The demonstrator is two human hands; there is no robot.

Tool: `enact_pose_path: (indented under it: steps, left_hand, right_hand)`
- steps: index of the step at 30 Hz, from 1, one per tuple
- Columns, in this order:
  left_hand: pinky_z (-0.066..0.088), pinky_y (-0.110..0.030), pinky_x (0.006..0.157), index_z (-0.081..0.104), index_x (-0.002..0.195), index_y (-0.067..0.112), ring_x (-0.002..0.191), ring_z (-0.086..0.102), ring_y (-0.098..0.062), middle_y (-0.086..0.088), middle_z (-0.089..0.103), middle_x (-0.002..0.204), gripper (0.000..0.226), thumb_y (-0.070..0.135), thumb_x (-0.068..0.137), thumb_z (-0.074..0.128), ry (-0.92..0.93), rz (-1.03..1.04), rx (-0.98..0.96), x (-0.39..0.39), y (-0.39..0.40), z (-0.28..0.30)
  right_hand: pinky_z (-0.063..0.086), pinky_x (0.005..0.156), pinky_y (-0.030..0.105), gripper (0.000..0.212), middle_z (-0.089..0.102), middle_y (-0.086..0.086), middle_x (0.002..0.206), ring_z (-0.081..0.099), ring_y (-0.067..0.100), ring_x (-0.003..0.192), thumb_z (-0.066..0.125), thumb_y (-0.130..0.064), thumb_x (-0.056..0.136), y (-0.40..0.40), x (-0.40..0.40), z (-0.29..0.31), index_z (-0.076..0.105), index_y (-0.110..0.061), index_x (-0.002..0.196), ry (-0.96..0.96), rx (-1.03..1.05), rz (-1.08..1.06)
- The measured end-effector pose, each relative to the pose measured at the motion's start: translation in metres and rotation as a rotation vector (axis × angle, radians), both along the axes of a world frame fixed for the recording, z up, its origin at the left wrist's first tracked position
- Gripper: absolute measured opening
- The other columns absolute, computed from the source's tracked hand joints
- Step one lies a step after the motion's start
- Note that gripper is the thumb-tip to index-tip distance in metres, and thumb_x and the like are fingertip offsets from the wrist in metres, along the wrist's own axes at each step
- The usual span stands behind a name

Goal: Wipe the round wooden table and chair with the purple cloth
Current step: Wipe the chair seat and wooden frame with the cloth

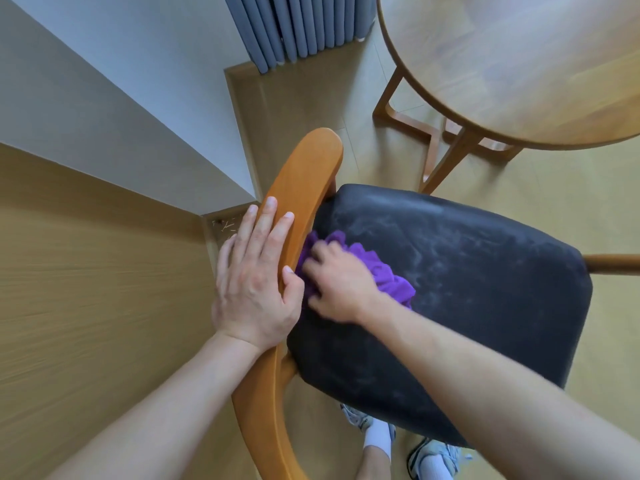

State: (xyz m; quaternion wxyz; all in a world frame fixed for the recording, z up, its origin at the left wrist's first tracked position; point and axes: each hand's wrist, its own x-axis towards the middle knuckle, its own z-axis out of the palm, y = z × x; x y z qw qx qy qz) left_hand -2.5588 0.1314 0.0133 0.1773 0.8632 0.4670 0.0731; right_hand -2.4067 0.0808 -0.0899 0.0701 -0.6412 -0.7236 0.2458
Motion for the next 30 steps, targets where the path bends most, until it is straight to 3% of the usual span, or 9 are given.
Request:
enact_pose_path:
  steps: [3, 6, 8, 11, 16, 19, 21, 24, 30]
  left_hand:
    - [0.019, -0.05, 0.124, 0.033, 0.159, 0.026, 0.158, 0.013, -0.017, 0.003, 0.021, 0.17, 0.067, 0.031, 0.093, 0.043, 0.001, 0.015, 0.001, 0.001, 0.001, -0.001]
    - [0.02, -0.051, 0.124, 0.033, 0.158, 0.027, 0.158, 0.015, -0.018, 0.004, 0.022, 0.17, 0.067, 0.031, 0.093, 0.045, 0.001, 0.015, 0.006, 0.001, 0.001, -0.002]
    - [0.019, -0.049, 0.123, 0.032, 0.158, 0.027, 0.158, 0.014, -0.017, 0.005, 0.021, 0.17, 0.067, 0.029, 0.092, 0.046, 0.007, 0.011, 0.011, 0.001, 0.001, -0.003]
    - [0.019, -0.048, 0.123, 0.032, 0.159, 0.025, 0.158, 0.012, -0.016, 0.004, 0.02, 0.171, 0.069, 0.027, 0.092, 0.045, 0.021, 0.019, 0.004, 0.002, 0.001, 0.0]
    - [0.022, -0.052, 0.123, 0.031, 0.159, 0.025, 0.158, 0.012, -0.018, 0.003, 0.018, 0.171, 0.068, 0.03, 0.092, 0.04, 0.063, 0.015, -0.01, 0.003, 0.0, 0.003]
    - [0.022, -0.051, 0.123, 0.029, 0.159, 0.026, 0.158, 0.011, -0.018, 0.003, 0.017, 0.171, 0.068, 0.032, 0.092, 0.037, 0.061, 0.017, -0.016, 0.003, 0.001, 0.003]
    - [0.022, -0.05, 0.123, 0.029, 0.16, 0.026, 0.158, 0.011, -0.018, 0.003, 0.017, 0.171, 0.068, 0.033, 0.092, 0.036, 0.061, 0.019, -0.01, 0.002, 0.0, 0.002]
    - [0.023, -0.049, 0.122, 0.03, 0.159, 0.025, 0.158, 0.012, -0.018, 0.003, 0.018, 0.171, 0.068, 0.032, 0.091, 0.037, 0.053, 0.02, -0.002, 0.003, 0.0, 0.003]
    - [0.023, -0.045, 0.121, 0.033, 0.158, 0.025, 0.158, 0.014, -0.019, 0.003, 0.019, 0.171, 0.069, 0.027, 0.09, 0.043, 0.043, 0.029, 0.007, 0.004, 0.002, 0.004]
  right_hand:
    - [0.052, 0.084, 0.045, 0.049, 0.048, 0.01, 0.129, 0.05, 0.031, 0.113, 0.065, -0.047, 0.081, 0.039, 0.036, -0.004, 0.056, -0.019, 0.121, -0.01, 0.059, -0.43]
    - [0.031, 0.11, 0.057, 0.062, 0.029, 0.009, 0.157, 0.026, 0.039, 0.144, 0.056, -0.058, 0.087, 0.05, 0.047, -0.022, 0.043, -0.031, 0.141, -0.162, -0.144, -0.495]
    - [0.034, 0.107, 0.056, 0.065, 0.03, 0.011, 0.155, 0.027, 0.04, 0.141, 0.061, -0.057, 0.084, 0.038, 0.034, -0.027, 0.043, -0.03, 0.14, -0.203, -0.149, -0.49]
    - [0.046, 0.091, 0.05, 0.067, 0.043, 0.01, 0.138, 0.043, 0.038, 0.122, 0.072, -0.052, 0.073, -0.017, -0.013, -0.021, 0.051, -0.026, 0.131, -0.185, -0.125, -0.343]
    - [0.045, 0.081, 0.043, 0.052, 0.047, 0.003, 0.127, 0.044, 0.031, 0.113, 0.07, -0.042, 0.074, -0.083, -0.032, -0.008, 0.055, -0.025, 0.12, -0.036, -0.249, 0.038]
    - [0.045, 0.076, 0.04, 0.048, 0.05, 0.004, 0.12, 0.048, 0.03, 0.104, 0.068, -0.043, 0.073, -0.049, -0.011, -0.004, 0.058, -0.022, 0.115, -0.012, -0.144, -0.082]
    - [0.048, 0.081, 0.043, 0.053, 0.049, 0.007, 0.128, 0.048, 0.031, 0.106, 0.067, -0.042, 0.075, -0.022, -0.005, -0.007, 0.056, -0.022, 0.123, -0.037, -0.055, -0.251]
    - [0.052, 0.083, 0.044, 0.059, 0.039, 0.008, 0.145, 0.043, 0.033, 0.117, 0.068, -0.037, 0.083, -0.005, -0.022, -0.011, 0.051, -0.027, 0.138, -0.056, -0.162, -0.347]
    - [0.039, 0.062, 0.037, 0.037, 0.041, 0.002, 0.135, 0.044, 0.03, 0.112, 0.065, -0.029, 0.091, -0.089, -0.077, -0.007, 0.061, -0.025, 0.128, -0.06, -0.313, 0.17]
